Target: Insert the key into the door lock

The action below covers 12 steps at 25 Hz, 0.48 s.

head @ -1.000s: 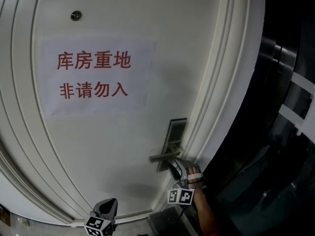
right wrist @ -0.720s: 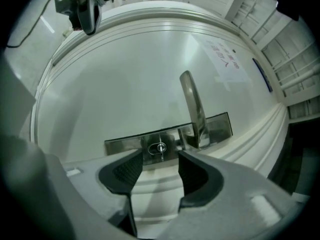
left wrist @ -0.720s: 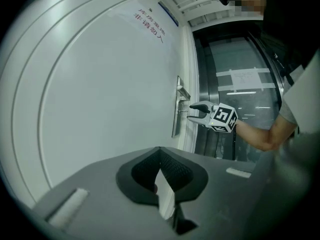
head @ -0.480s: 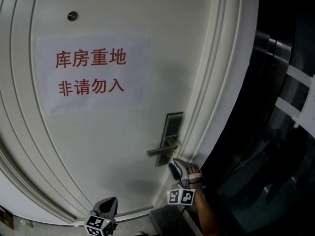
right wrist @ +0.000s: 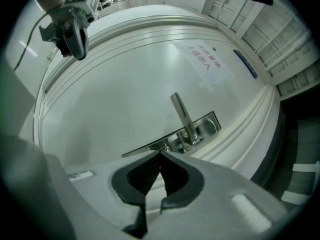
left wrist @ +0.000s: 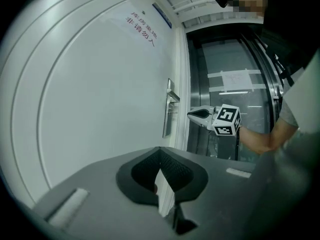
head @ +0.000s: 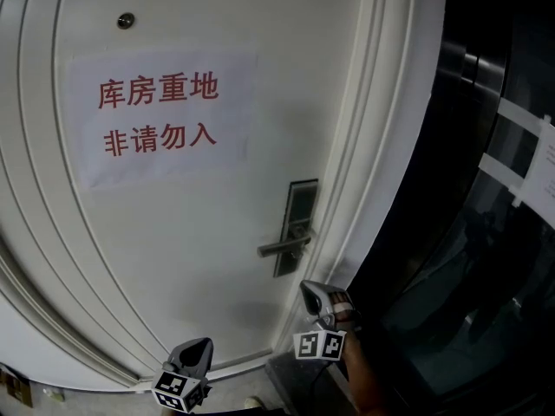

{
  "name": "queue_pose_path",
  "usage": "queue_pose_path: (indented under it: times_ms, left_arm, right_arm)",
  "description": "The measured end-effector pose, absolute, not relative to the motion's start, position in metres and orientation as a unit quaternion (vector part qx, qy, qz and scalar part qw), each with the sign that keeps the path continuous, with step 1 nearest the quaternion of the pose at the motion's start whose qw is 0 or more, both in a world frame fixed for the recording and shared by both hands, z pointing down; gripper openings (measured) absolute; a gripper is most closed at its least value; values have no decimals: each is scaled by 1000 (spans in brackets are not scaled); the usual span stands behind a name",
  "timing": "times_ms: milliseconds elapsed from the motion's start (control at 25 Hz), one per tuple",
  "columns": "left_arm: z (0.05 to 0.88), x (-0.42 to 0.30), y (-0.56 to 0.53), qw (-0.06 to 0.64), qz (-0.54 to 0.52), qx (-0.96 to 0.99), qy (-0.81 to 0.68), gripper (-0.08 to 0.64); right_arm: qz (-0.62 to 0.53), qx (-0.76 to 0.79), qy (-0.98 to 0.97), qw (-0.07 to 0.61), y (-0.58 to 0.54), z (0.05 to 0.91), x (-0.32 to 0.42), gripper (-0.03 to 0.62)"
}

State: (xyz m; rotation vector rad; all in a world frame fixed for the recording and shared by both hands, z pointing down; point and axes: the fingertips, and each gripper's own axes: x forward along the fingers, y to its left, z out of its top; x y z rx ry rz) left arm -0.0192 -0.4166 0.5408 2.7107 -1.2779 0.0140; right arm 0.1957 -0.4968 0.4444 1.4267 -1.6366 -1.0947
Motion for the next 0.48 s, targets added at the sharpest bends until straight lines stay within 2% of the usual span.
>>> queue_pose_path:
  times_ms: [200,480]
  left_arm:
    - [540,-23,-405,68,7,906,-417,2]
    - [532,-28,-394,59,1,910,-411,2]
  right_arm:
    - [-394,573,-647,311,-473,443,193,2]
    - [-308,637,-682,185,-431,425,199,2]
